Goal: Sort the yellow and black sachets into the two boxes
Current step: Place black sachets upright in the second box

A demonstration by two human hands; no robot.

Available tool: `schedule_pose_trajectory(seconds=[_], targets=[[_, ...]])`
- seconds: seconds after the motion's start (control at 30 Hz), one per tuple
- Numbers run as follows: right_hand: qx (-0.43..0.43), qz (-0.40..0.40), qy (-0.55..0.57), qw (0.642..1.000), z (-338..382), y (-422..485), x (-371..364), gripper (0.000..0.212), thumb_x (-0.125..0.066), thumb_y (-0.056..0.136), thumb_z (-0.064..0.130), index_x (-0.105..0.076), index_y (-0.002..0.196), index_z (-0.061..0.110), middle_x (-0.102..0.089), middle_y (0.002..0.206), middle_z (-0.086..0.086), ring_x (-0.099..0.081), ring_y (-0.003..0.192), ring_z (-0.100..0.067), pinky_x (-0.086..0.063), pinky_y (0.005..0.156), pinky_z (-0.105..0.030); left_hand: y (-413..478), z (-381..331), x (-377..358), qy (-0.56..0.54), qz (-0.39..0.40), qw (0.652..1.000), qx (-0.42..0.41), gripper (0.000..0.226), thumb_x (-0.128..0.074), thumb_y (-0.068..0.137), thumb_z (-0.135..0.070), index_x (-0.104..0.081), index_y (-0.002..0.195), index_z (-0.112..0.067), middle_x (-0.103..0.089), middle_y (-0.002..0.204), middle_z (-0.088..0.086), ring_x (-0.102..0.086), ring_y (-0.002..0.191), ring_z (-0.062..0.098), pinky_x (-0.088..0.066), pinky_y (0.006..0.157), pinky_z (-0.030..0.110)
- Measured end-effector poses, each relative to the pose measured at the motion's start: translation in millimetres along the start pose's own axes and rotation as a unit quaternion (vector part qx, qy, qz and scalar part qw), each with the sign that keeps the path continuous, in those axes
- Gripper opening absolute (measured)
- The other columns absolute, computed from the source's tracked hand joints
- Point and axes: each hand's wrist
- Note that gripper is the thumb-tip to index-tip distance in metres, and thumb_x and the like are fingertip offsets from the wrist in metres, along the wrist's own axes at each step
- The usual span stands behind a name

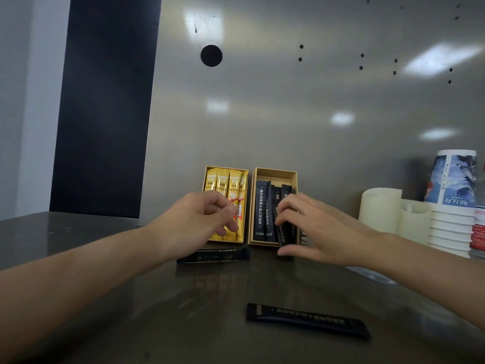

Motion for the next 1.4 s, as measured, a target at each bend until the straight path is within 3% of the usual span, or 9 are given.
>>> schedule_pose_trajectory(seconds=[0.2, 0.7, 0.97, 1.4], targets=[[0.017, -0.029, -0.046, 0.998, -2, -14, -13, 0.042, -0.052, 0.094, 0.057, -0.063, 0.116, 0.022, -0.056, 0.121, 0.002, -0.055, 0.11, -0.013, -0.056, 0.086, -0.034, 0, 3, -1, 0.006, 0.002, 1.0, -0.008, 0.019, -0.051, 0.102, -0.032, -0.068, 0.104, -0.024, -0.078, 0.095, -0.006, -0.071, 0.085, 0.009, -0.046, 0.072, 0.021], [-0.046, -0.082, -0.048, 0.994, 6, 4, -29, 0.029, -0.065, 0.092, 0.039, -0.064, 0.113, 0.019, -0.062, 0.113, 0.0, -0.059, 0.103, -0.016, -0.053, 0.086, -0.032, 0, 0, -1, 0.008, 0.0, 1.0, -0.008, 0.02, -0.05, 0.102, -0.032, -0.069, 0.103, -0.024, -0.078, 0.094, -0.008, -0.069, 0.083, 0.007, -0.045, 0.074, 0.025], [-0.035, -0.088, -0.077, 0.993, 7, 8, -34, 0.055, -0.079, 0.083, 0.025, -0.058, 0.132, 0.014, -0.058, 0.127, -0.01, -0.06, 0.11, -0.023, -0.058, 0.086, -0.035, -1, 0, -1, 0.011, -0.003, 1.0, -0.009, 0.021, -0.05, 0.102, -0.032, -0.069, 0.103, -0.023, -0.078, 0.094, -0.009, -0.069, 0.083, 0.006, -0.045, 0.075, 0.024], [-0.016, -0.089, -0.101, 0.991, 8, 7, -40, 0.044, -0.078, 0.085, 0.018, -0.065, 0.127, 0.013, -0.062, 0.128, -0.011, -0.062, 0.115, -0.026, -0.061, 0.085, -0.041, 0, -1, -1, 0.011, -0.002, 1.0, -0.014, 0.02, -0.051, 0.102, -0.031, -0.069, 0.105, -0.023, -0.078, 0.094, -0.007, -0.071, 0.084, 0.007, -0.044, 0.071, 0.02]])
Point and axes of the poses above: each hand's wrist, its own y-axis towards the middle knuckle, its own x-axis out of the back of the hand, z = x × y
